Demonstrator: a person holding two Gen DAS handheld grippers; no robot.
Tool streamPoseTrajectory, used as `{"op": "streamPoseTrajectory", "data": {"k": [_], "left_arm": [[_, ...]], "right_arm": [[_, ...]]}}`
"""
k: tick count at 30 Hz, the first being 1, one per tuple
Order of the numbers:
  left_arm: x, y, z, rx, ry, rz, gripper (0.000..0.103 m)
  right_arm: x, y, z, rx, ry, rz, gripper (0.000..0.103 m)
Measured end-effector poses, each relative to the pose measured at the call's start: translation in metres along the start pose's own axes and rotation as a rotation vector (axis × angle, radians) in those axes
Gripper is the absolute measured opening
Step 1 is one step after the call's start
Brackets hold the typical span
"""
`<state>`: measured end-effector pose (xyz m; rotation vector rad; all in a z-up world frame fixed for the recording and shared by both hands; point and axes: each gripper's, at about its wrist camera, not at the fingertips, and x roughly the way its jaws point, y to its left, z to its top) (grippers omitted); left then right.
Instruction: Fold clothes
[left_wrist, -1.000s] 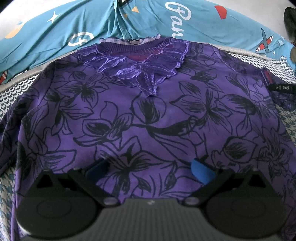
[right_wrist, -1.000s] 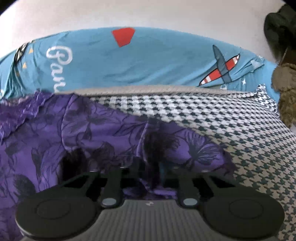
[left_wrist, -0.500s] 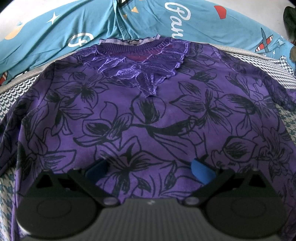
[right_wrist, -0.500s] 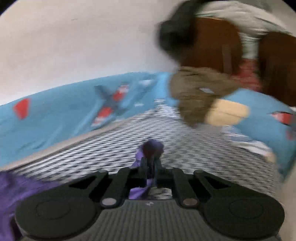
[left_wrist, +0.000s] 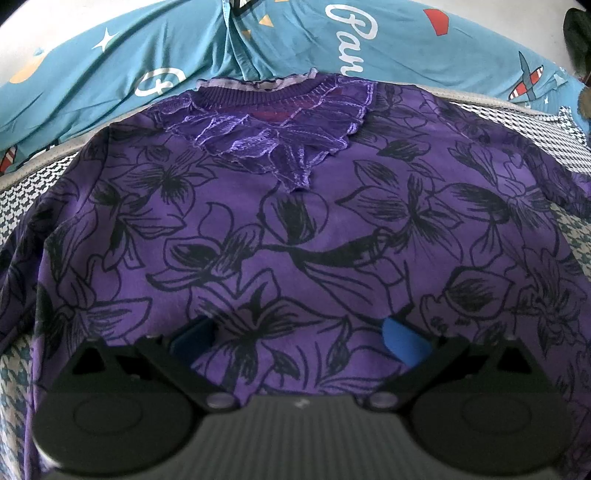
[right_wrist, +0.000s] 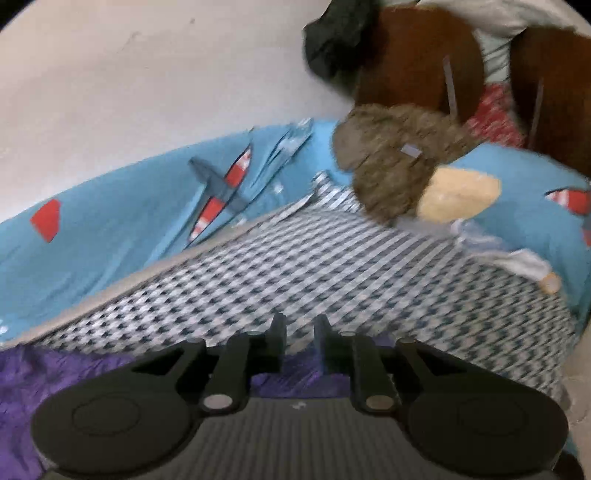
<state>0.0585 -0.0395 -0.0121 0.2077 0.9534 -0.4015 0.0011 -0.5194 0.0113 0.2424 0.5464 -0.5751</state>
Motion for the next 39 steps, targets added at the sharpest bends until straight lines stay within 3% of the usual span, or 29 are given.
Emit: {"op": "streamPoseTrajectory", "data": {"k": [14, 18, 26, 30, 39], "left_arm": [[-0.005, -0.014, -0.004, 0.034, -0.003, -0.039, 0.102], [-0.006, -0.014, -0.004, 0.036, 0.0, -0.045, 0.102], [-0.005, -0.014, -0.004, 0.028, 0.001, -0.049, 0.102], [-0.005, -0.013, -0.005, 0.026, 0.001, -0.052, 0.103], [-0.004, -0.013, -0.004, 0.025, 0.003, -0.055, 0.103]], "right_arm": [[0.015, 0.053, -0.03, -0.136, 0.16, 0.32, 0.02], [0.019, 0.069, -0.033, -0.173, 0.155, 0.34, 0.03], [0.041, 0.079, -0.036, -0.2, 0.131, 0.312, 0.031], [0.054, 0.077, -0.036, -0.192, 0.102, 0.284, 0.042], [0.076, 0.085, -0.041, -0.282, 0.079, 0.276, 0.044]]}}
